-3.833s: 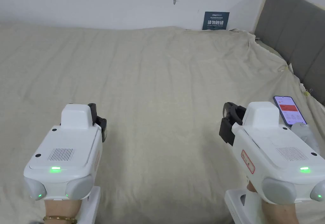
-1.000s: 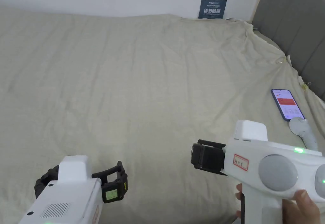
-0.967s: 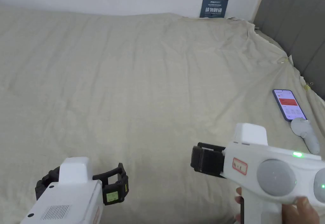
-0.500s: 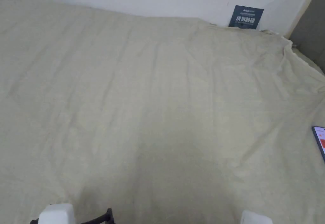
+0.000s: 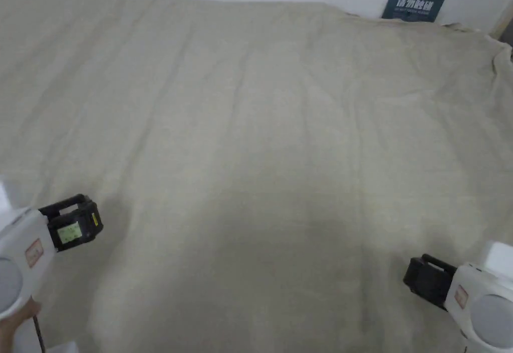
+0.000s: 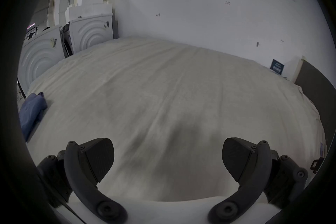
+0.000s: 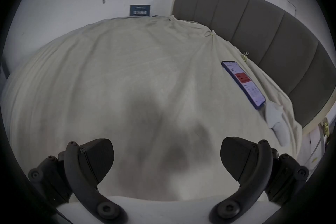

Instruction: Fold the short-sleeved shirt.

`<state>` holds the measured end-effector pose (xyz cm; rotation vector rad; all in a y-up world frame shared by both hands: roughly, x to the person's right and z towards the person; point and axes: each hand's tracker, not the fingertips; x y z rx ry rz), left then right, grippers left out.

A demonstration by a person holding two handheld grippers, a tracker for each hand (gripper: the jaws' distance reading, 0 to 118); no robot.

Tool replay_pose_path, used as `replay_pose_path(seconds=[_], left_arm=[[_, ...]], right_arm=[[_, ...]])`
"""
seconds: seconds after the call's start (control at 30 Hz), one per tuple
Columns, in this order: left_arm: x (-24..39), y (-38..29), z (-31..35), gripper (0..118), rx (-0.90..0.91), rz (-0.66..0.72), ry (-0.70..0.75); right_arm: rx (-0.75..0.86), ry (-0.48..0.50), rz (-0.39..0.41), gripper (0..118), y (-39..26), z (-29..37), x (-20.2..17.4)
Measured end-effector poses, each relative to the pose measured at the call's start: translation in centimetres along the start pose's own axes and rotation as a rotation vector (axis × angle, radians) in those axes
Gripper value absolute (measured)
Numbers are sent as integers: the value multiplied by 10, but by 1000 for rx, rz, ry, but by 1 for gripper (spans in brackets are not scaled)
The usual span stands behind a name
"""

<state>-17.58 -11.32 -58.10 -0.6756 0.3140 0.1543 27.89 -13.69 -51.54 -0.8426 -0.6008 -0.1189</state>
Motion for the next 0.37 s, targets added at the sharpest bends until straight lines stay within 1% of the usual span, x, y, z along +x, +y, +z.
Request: replay_pose_path(seconds=[0.03, 0.1, 0.13, 0.17, 0.2, 0.23, 0.27, 0.37], left_arm=[[6, 0, -7, 118, -28, -8, 32], [16, -6, -24, 118, -105, -28, 100], [21, -15, -36, 118, -163, -52, 124], [23, -23, -44, 118, -204, -39, 138], [16, -18, -37, 118, -137, 44, 105], [10, -9, -27, 118, -147, 30, 79], [6, -10, -27, 118, -147, 56, 55], [5, -12, -27, 118, -149, 59, 49]], right_arm=[[1, 37, -22, 116, 0, -8, 0], [-38, 81, -18, 118, -5, -21, 0], [-40, 50, -56, 118, -10, -23, 3], [-18, 90, -100, 118, -11, -20, 8], [3, 100, -87, 118, -12, -15, 12], [4, 110, -89, 118, -14, -16, 13], [-3, 107, -92, 118, -14, -20, 12], [-27, 98, -82, 118, -10, -19, 8]])
